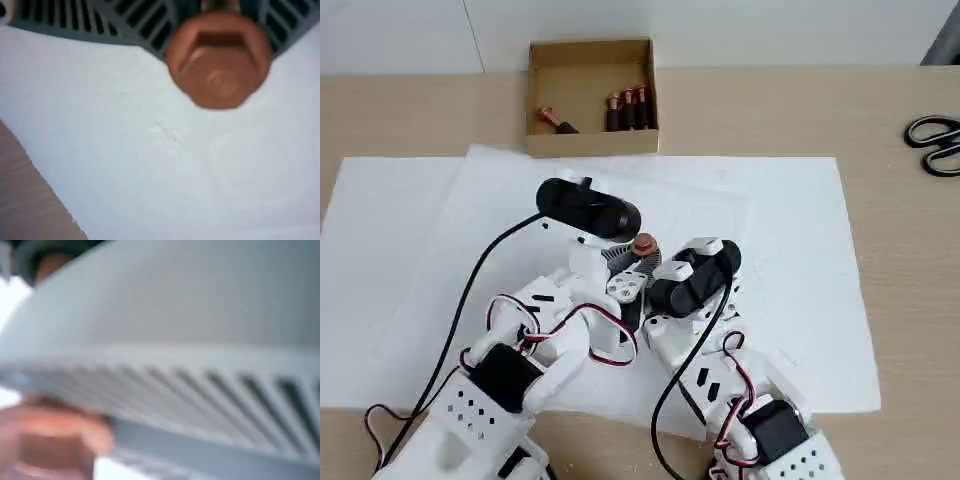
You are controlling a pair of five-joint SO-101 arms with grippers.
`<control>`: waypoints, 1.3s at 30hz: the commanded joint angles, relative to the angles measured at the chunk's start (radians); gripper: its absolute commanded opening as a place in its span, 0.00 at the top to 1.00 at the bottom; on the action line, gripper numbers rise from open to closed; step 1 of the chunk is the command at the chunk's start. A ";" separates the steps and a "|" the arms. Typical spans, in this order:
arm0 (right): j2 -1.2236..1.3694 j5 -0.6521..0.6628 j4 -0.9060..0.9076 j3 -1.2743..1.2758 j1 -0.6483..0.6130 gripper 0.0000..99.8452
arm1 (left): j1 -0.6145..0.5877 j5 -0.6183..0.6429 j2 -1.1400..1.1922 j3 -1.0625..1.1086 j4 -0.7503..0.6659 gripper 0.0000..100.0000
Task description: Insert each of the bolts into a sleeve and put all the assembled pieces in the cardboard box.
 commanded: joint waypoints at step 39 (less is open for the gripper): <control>0.068 0.074 -0.018 -0.123 0.067 1.00 | -0.664 -0.017 -0.060 -0.464 0.767 0.62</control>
